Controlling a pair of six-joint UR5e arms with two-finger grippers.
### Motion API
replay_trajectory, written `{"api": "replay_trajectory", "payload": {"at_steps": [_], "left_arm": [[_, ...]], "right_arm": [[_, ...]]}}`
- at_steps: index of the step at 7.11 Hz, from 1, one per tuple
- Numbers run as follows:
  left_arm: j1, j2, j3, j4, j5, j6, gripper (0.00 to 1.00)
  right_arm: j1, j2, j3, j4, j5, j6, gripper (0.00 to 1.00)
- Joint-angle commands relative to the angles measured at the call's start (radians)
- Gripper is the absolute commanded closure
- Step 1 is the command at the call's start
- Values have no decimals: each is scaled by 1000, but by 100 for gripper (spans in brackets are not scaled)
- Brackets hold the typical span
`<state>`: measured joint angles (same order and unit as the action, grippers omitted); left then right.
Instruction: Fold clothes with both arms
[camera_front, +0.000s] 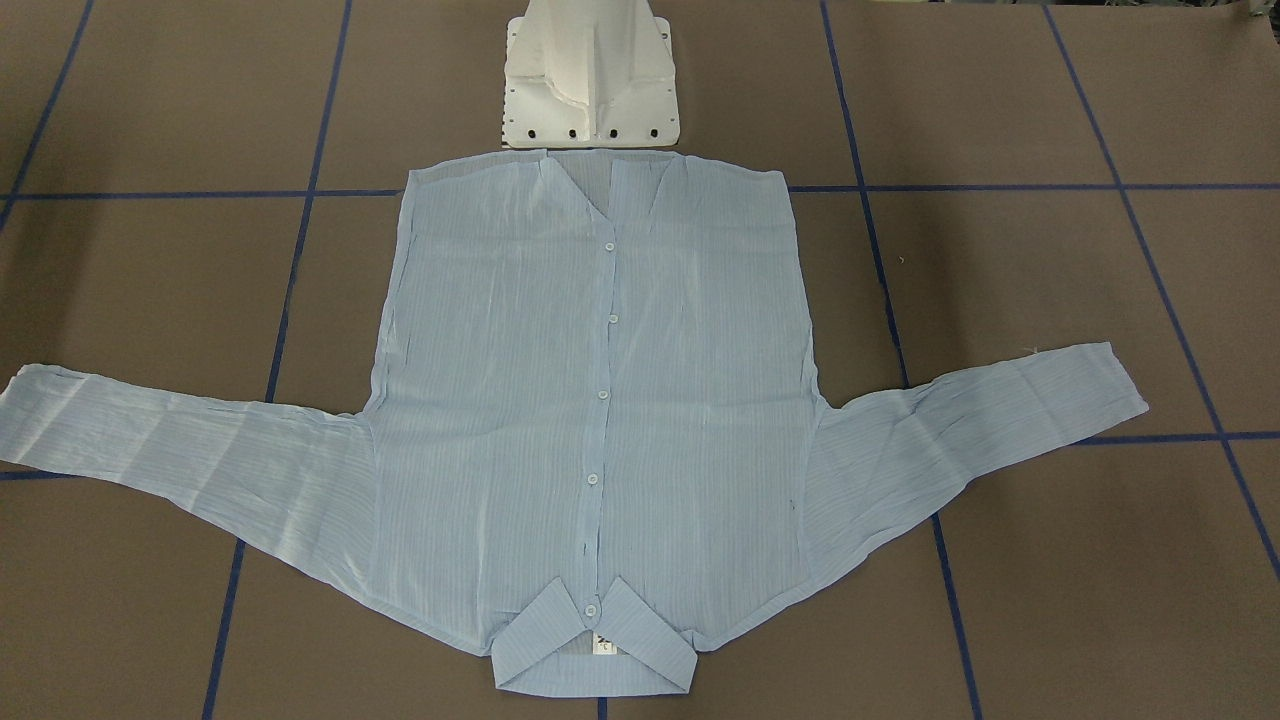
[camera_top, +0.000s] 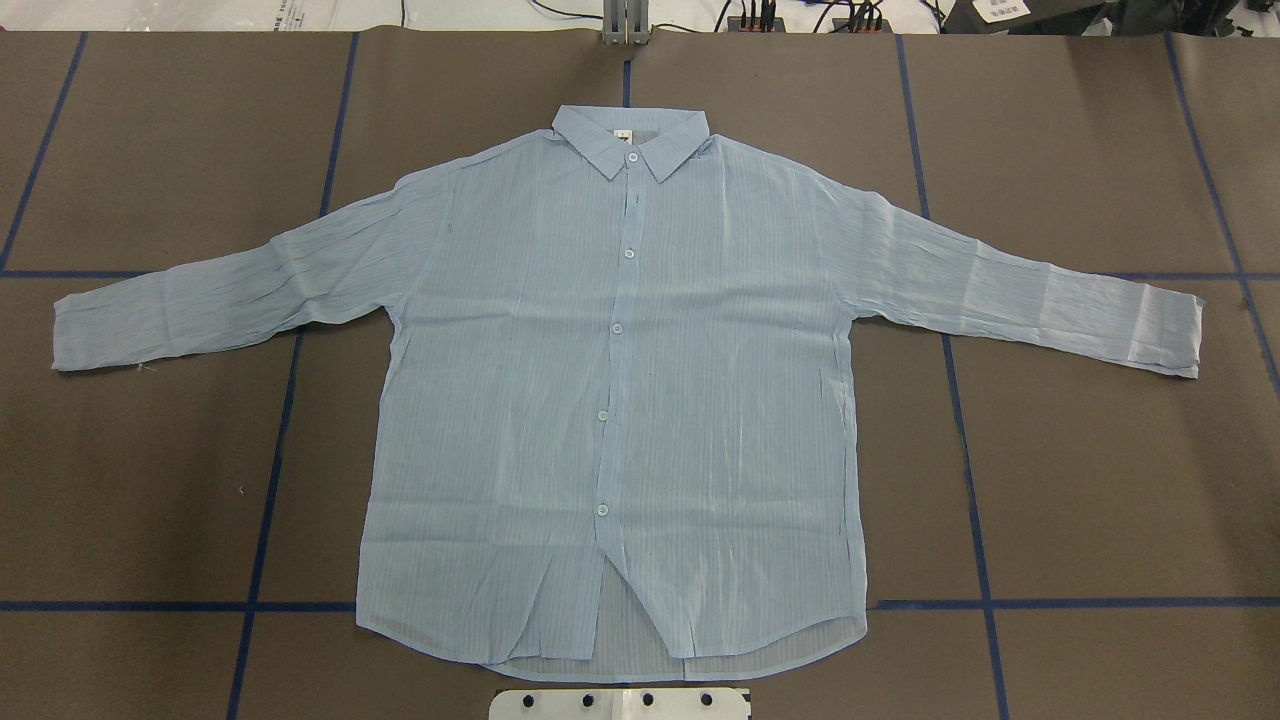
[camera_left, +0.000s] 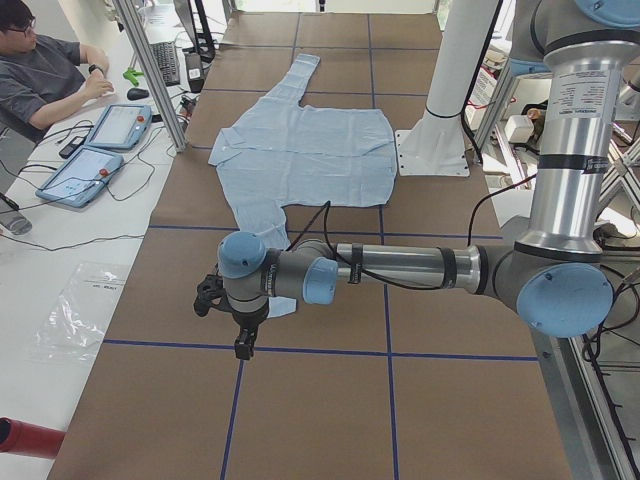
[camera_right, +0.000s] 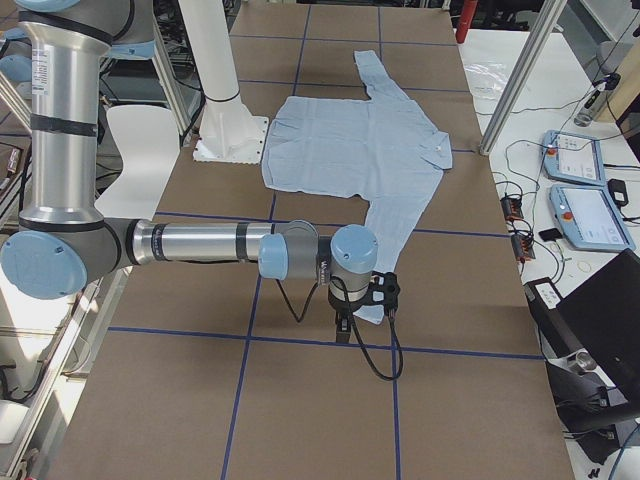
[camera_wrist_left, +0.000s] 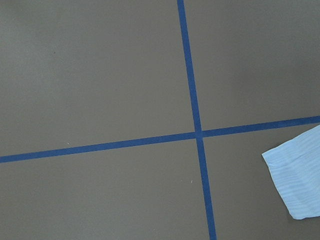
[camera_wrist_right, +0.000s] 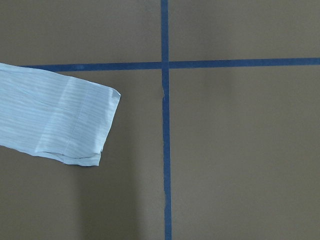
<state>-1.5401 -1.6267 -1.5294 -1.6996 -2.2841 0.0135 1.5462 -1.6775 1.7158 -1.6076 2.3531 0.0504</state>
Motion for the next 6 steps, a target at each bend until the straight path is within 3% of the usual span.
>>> {"api": "replay_trajectory", "payload": {"at_steps": [1, 4, 6], "left_arm": [[0, 1, 2, -3, 0, 0, 0], [3, -13, -9, -5, 5, 2, 1], [5, -28, -26, -8, -3, -6, 0]], "right_arm": [[-1, 10, 5, 2, -3, 9, 0], [-1, 18, -7, 17, -3, 14, 0], [-9, 22, -50, 115, -3, 20, 0]]}}
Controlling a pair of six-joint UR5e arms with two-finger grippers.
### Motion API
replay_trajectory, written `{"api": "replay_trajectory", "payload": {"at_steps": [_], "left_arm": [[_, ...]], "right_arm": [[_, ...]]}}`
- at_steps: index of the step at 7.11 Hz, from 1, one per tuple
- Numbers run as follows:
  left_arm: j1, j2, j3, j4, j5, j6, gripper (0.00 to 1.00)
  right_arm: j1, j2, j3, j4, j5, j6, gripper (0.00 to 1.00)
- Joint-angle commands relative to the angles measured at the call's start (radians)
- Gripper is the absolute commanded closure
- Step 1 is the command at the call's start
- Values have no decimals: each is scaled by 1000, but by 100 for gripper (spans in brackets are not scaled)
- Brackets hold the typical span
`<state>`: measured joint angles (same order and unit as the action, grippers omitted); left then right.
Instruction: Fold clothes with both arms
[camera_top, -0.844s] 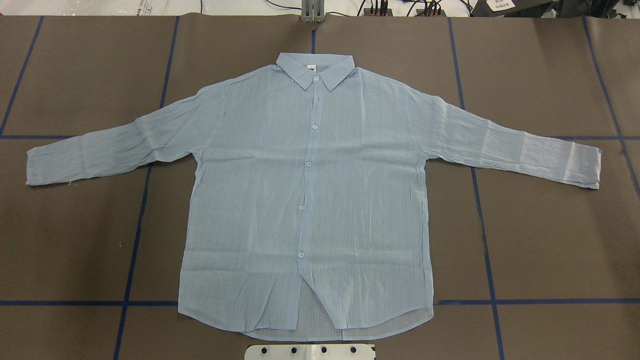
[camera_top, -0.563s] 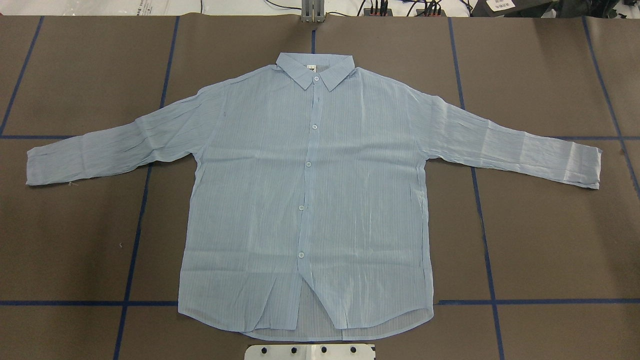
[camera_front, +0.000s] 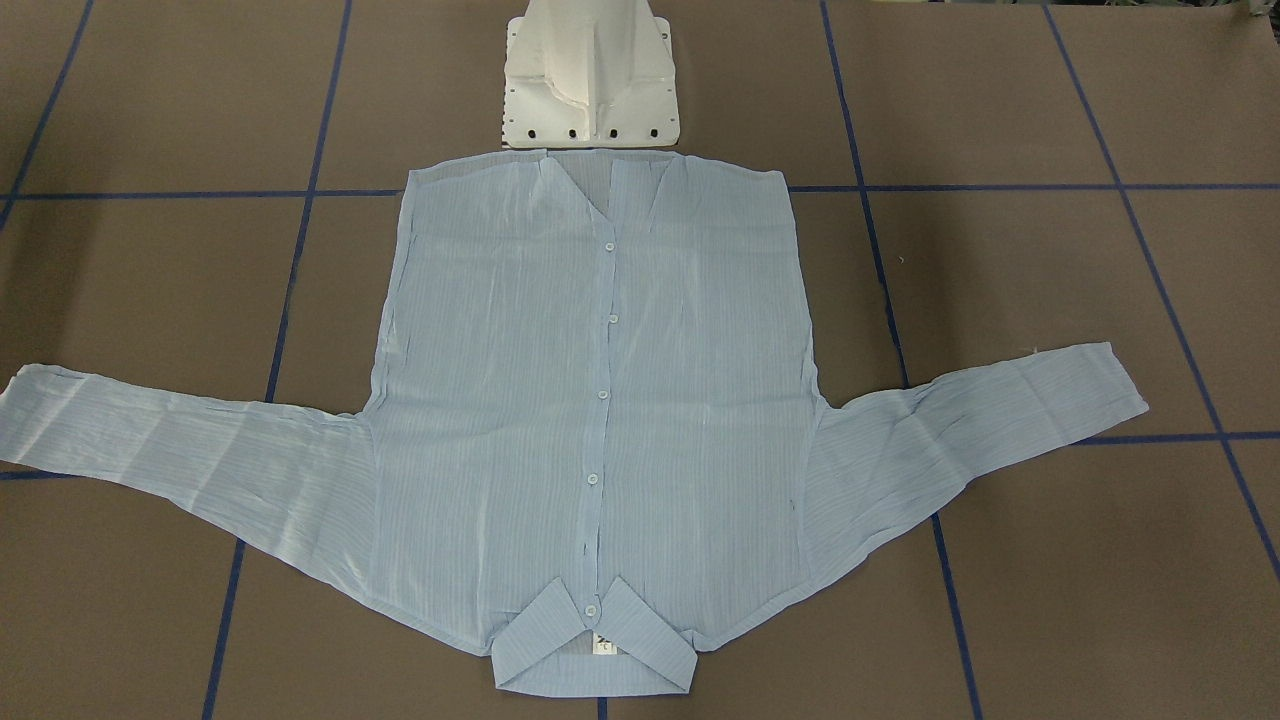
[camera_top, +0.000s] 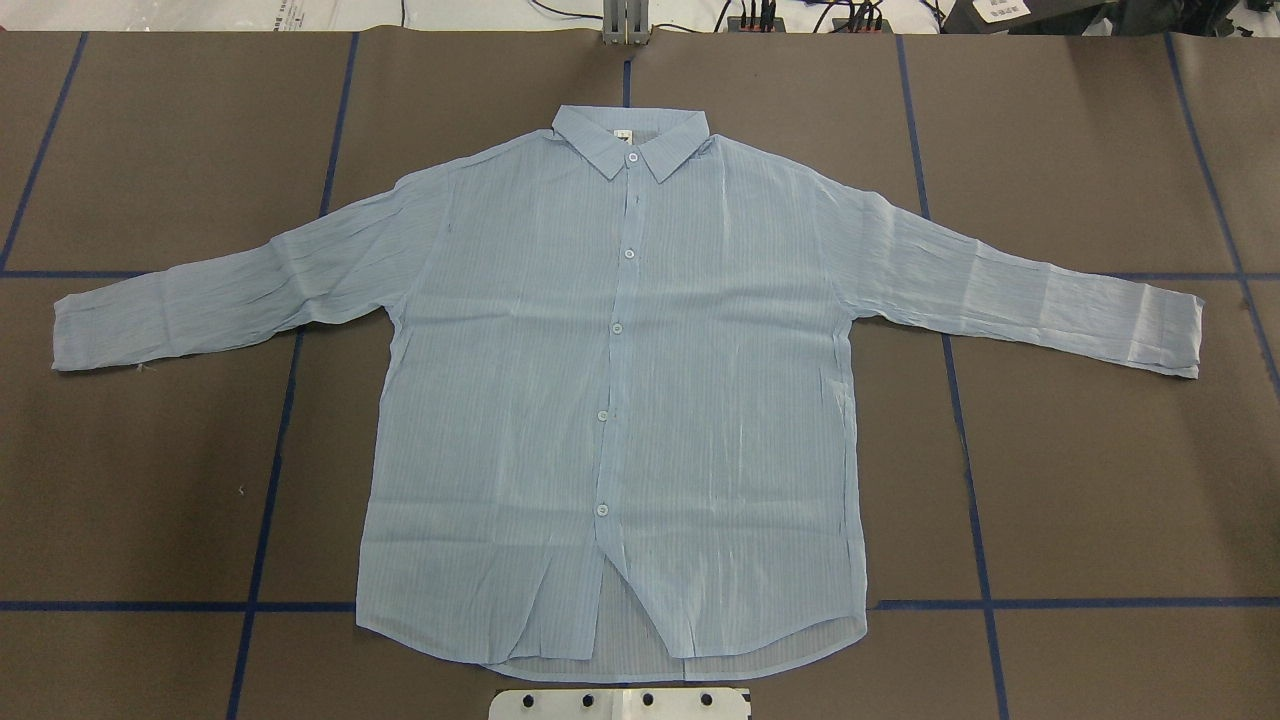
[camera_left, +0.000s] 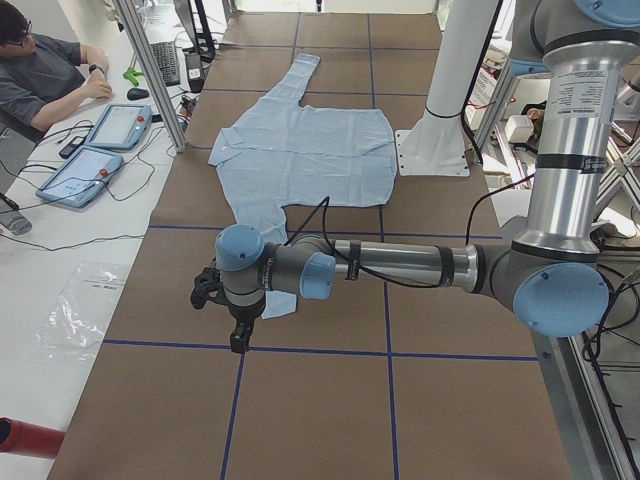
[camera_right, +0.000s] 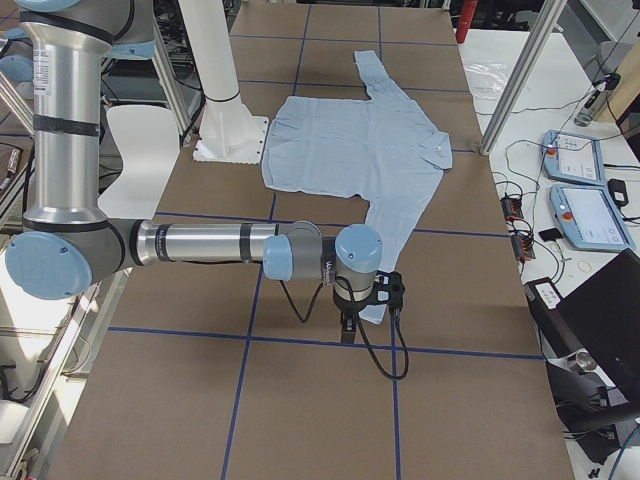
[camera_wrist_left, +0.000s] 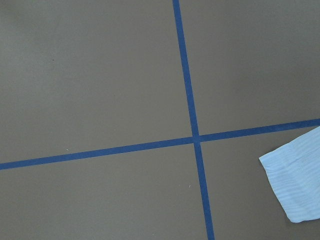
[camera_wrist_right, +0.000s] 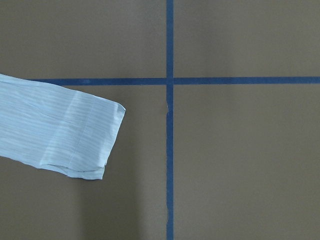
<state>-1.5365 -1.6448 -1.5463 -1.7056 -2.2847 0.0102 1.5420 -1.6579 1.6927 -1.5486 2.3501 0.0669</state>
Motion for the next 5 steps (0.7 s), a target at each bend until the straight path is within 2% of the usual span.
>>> {"api": "replay_trajectory", "payload": {"at_steps": [1, 2, 3, 4, 5], "left_arm": [[10, -23, -5, -58, -1, -4, 0], [13, -14, -6, -109, -4, -3, 1], [13, -7, 11, -144, -25, -2, 1], [15, -12, 24, -184, -91, -4, 1], [18, -19, 31, -219, -94, 5, 1]], "right_arm": [[-16, 15, -31, 82, 9, 5, 0], [-19, 21, -56, 82, 44, 23, 0], [-39, 44, -124, 152, 107, 28, 0], [-61, 44, -164, 235, 123, 36, 0], [-113, 47, -169, 321, 112, 54, 0]]}}
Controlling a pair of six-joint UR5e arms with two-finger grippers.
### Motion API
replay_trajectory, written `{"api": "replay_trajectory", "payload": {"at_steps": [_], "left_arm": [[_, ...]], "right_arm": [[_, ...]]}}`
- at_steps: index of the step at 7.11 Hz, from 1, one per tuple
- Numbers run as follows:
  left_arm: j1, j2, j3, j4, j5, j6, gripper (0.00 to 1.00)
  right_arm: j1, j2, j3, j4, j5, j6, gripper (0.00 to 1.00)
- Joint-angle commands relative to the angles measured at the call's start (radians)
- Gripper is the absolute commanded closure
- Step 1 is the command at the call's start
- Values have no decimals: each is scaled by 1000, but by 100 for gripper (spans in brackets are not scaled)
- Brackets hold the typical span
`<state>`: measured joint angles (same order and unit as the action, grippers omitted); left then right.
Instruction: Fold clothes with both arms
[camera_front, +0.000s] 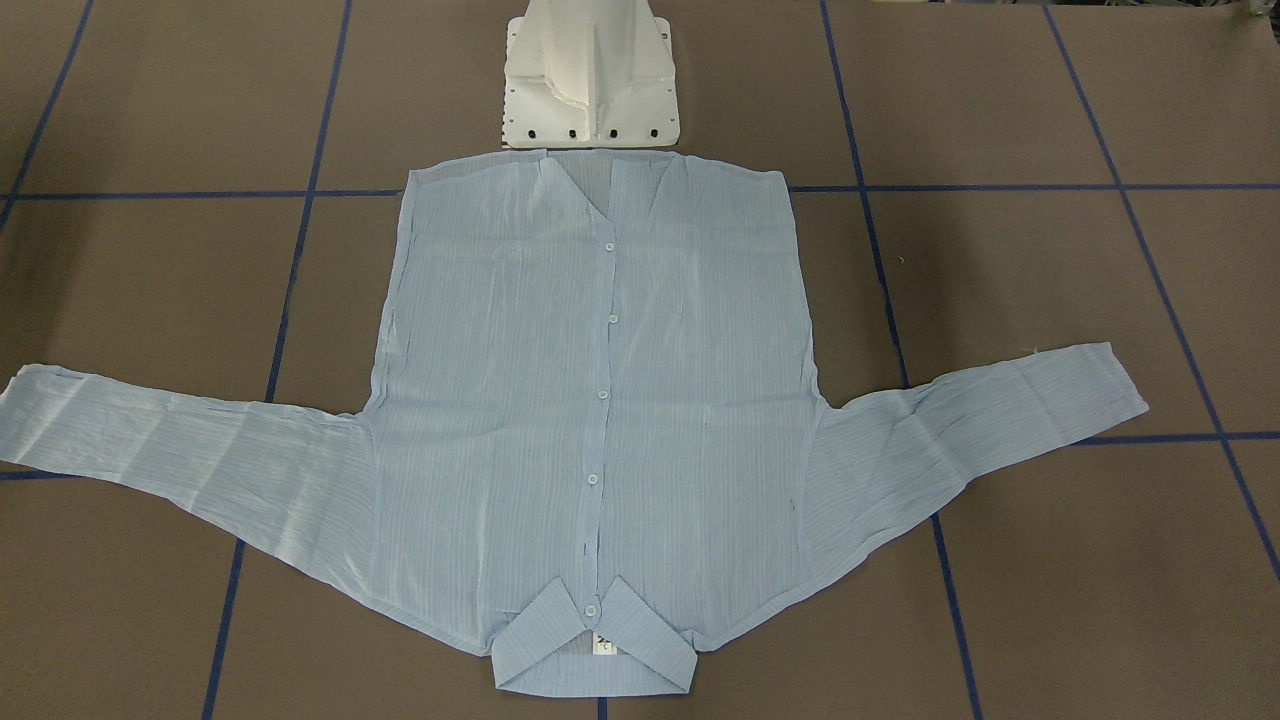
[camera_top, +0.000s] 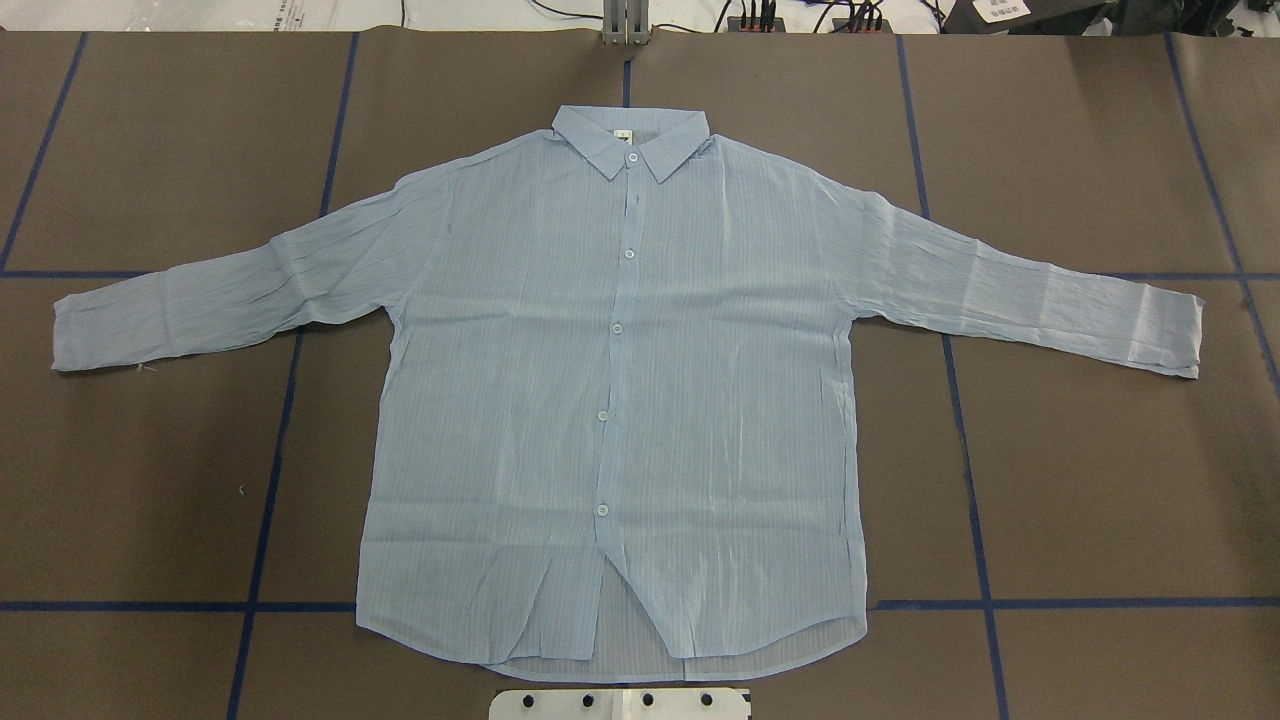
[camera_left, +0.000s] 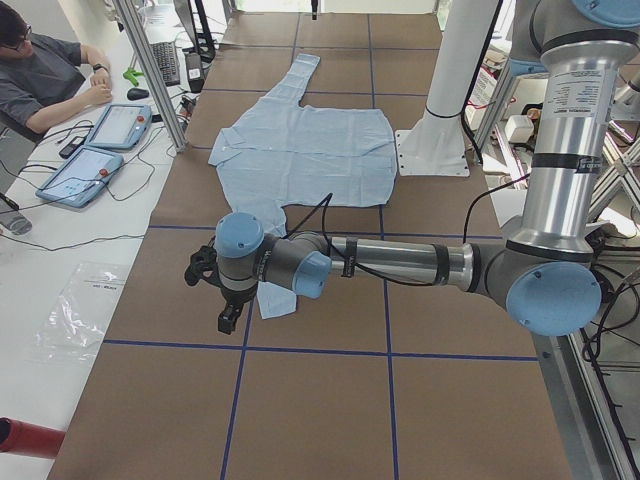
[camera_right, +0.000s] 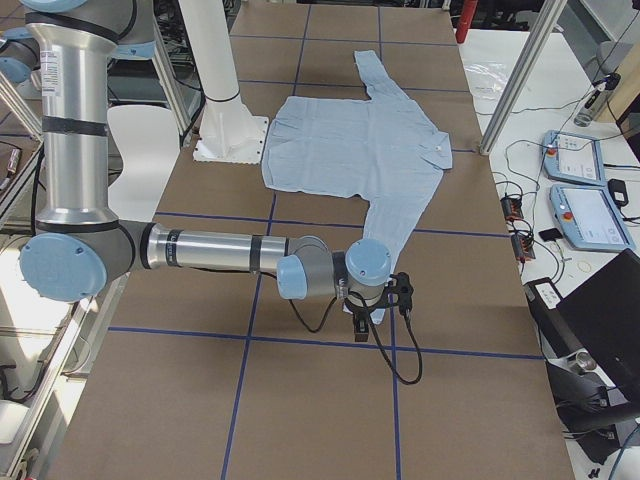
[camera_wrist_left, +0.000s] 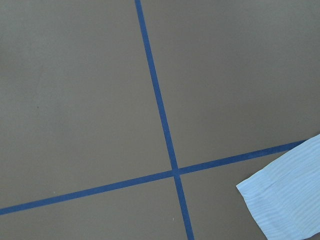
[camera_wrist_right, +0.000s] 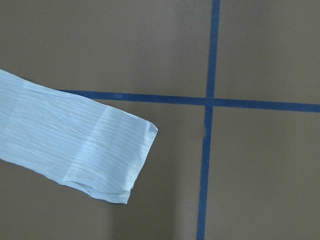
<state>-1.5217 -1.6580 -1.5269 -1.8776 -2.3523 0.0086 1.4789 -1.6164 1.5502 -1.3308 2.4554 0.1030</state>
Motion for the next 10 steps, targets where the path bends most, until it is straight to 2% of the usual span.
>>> {"api": "replay_trajectory", "payload": {"at_steps": [1, 3, 4, 6, 8, 10], "left_arm": [[6, -9, 19, -85, -27, -2, 0], [17, -6, 62, -113, -21, -4, 1], [18, 0, 88, -144, -22, -7, 1], [18, 1, 119, -213, -22, -64, 0], [20, 1, 117, -219, -24, -75, 1], [18, 3, 117, -219, -27, -73, 1]], "right_arm": [[-98, 7, -32, 183, -13, 87, 0], [-243, 9, -41, 360, -203, 354, 0], [-290, 12, -79, 428, -232, 400, 0], [-308, 56, -220, 502, -228, 402, 0], [-310, 56, -222, 501, -213, 406, 0], [-309, 41, -213, 502, -136, 406, 1]]}}
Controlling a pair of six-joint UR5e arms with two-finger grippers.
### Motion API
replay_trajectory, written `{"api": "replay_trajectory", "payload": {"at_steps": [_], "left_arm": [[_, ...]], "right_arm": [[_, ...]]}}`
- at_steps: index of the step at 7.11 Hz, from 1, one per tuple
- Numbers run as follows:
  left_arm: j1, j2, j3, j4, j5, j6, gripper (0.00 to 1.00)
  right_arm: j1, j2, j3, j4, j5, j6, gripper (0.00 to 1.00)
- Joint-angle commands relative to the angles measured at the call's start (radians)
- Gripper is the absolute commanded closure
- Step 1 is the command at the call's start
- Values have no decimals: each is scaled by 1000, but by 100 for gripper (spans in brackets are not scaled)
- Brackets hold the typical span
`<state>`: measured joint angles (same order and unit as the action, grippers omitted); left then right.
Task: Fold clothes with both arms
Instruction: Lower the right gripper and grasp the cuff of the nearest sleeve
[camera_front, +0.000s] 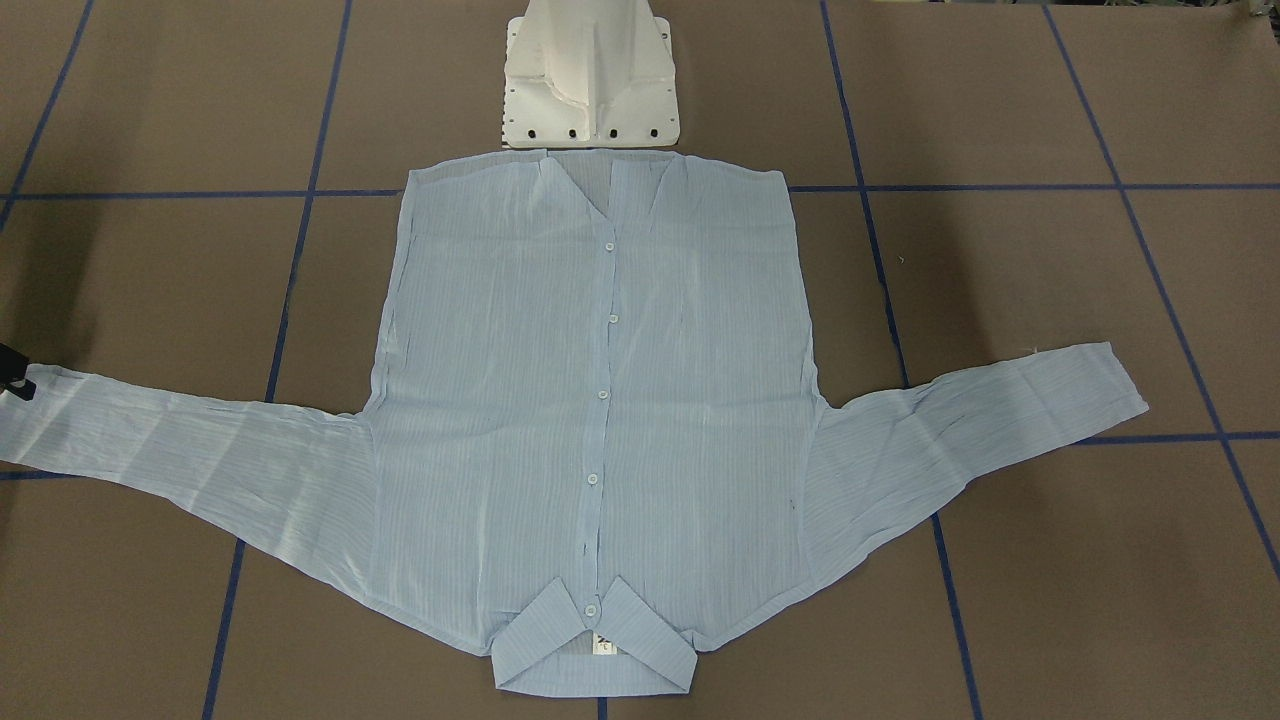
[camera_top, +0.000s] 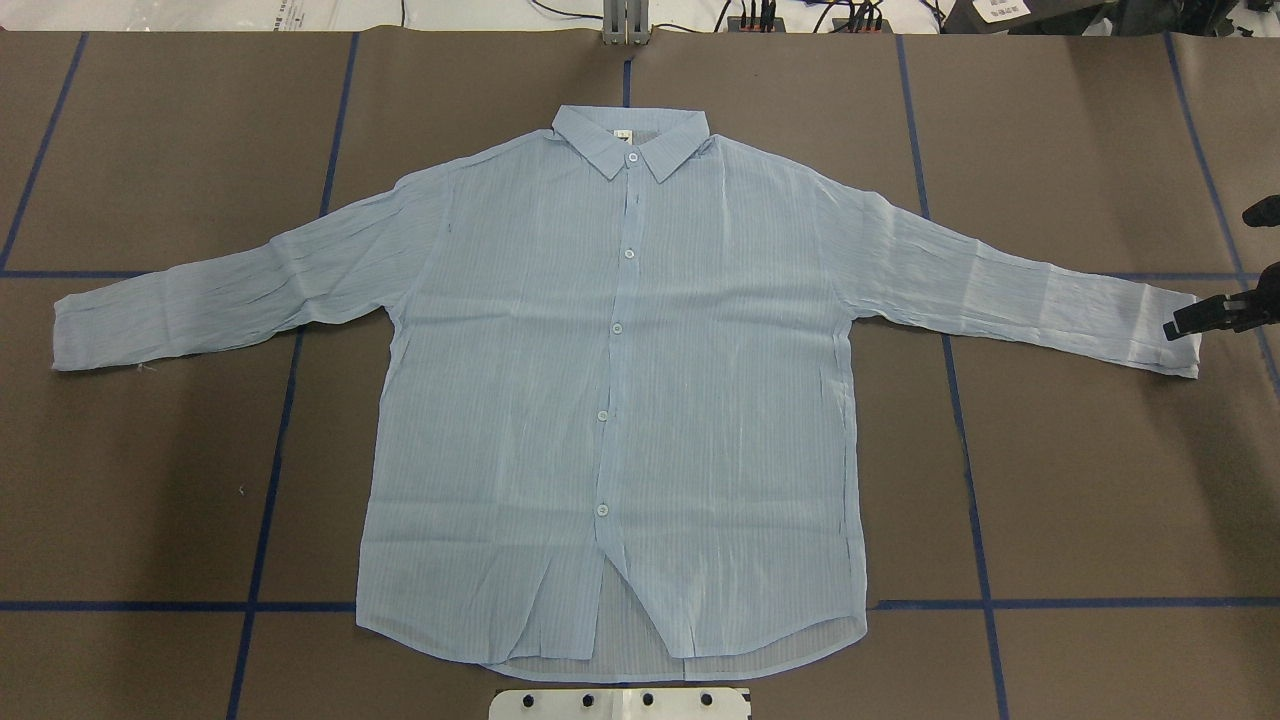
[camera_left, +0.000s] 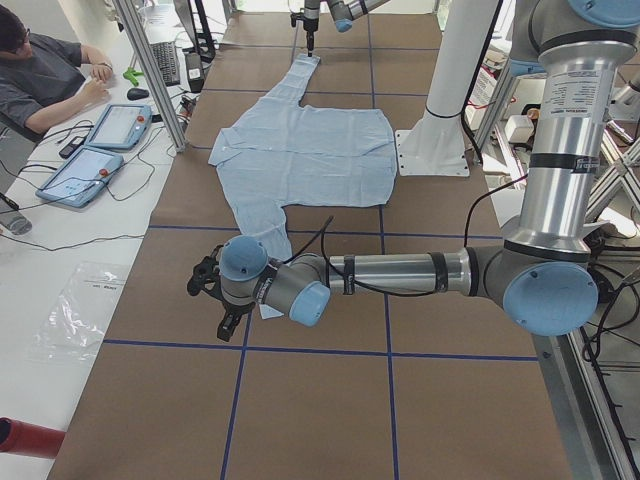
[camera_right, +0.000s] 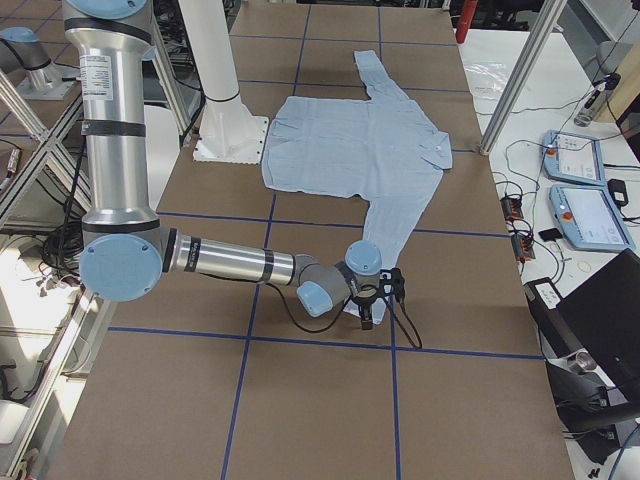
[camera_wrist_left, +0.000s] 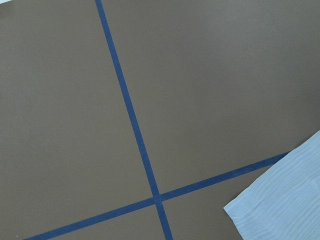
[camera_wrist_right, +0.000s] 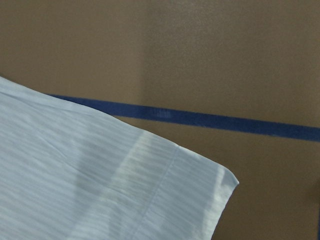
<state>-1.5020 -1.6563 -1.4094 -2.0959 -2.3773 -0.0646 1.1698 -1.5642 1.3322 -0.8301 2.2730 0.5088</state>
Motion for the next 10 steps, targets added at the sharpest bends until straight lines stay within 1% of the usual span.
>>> {"api": "replay_trajectory", "payload": {"at_steps": [1, 2, 3, 5, 6, 8, 10], "left_arm": [[0, 0, 1, -1, -2, 0, 1], [-1, 1, 0, -1, -3, 0, 1], [-1, 1, 0, -1, -3, 0, 1], [-1, 1, 1, -1, -3, 0, 1], [-1, 1, 4, -1, -3, 0, 1], [0, 1, 6, -1, -3, 0, 1], [-1, 0, 4, -1, -3, 0, 1]], "right_arm": [[-1, -13, 5, 0, 52, 2, 2], [-4, -13, 1, -6, 51, 5, 16], [-4, -13, -1, -7, 46, 4, 21], [-9, -11, -1, -12, 37, 4, 27], [-12, -10, -1, -12, 37, 4, 34], [-13, -5, -2, -17, 36, 4, 38], [-13, -10, -4, -17, 36, 4, 47]]}}
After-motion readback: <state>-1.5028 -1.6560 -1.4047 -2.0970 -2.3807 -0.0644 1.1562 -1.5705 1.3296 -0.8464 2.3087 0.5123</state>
